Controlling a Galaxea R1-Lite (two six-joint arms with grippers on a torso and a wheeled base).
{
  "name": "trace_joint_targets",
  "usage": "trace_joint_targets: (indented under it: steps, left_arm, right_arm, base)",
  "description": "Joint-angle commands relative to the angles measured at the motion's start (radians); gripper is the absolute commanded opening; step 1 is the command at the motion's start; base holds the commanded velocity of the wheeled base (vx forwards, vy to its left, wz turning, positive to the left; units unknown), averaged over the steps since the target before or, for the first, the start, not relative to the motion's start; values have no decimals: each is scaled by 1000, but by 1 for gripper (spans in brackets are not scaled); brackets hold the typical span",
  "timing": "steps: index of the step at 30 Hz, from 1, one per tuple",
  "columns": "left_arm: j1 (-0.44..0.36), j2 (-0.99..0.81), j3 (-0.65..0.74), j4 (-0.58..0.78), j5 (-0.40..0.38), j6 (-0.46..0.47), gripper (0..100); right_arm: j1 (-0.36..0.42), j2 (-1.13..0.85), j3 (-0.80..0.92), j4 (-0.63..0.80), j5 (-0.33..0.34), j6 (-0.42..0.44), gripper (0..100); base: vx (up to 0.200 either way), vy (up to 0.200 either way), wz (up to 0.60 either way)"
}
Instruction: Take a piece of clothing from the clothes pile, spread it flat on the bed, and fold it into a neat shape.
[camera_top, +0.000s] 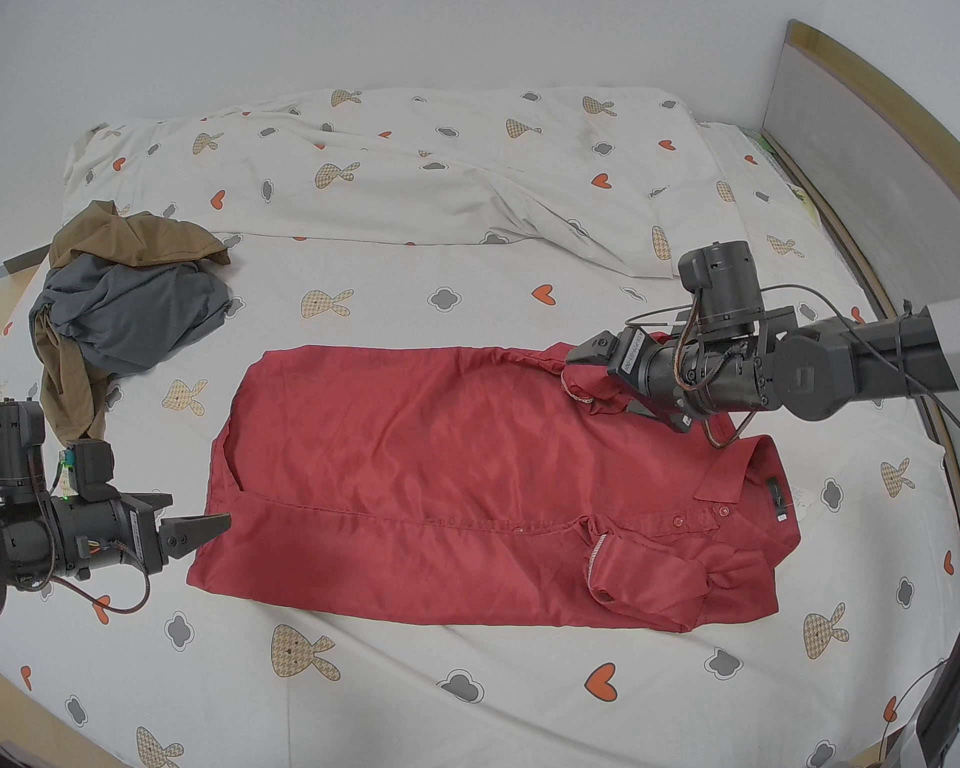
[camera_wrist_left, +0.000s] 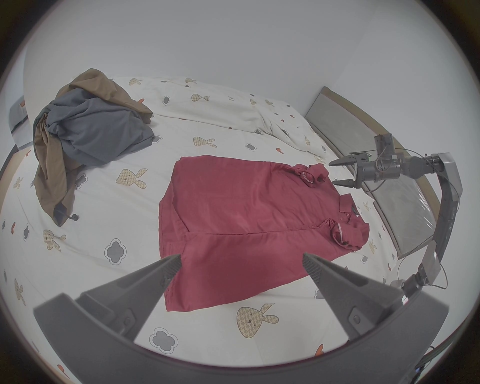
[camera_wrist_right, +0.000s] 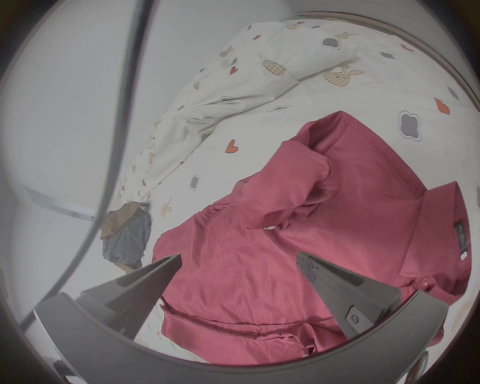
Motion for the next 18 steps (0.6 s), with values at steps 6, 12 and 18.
trace_joint_targets:
  steps: [6,12,18]
  left_arm:
    - [2,44,55,-1,37,-5,100]
    - [5,87,47,-2,63,-10,100]
    - [5,78,57,-2,63,-10,100]
  right_arm:
    - [-39,-68,284,-372,132,-55,100]
    - [-70,-63,229,-422,181,-53,100]
    - [-105,-25,172,-387,222,-53,100]
  base:
    - [0,0,0]
    - [0,0,0]
    - [0,0,0]
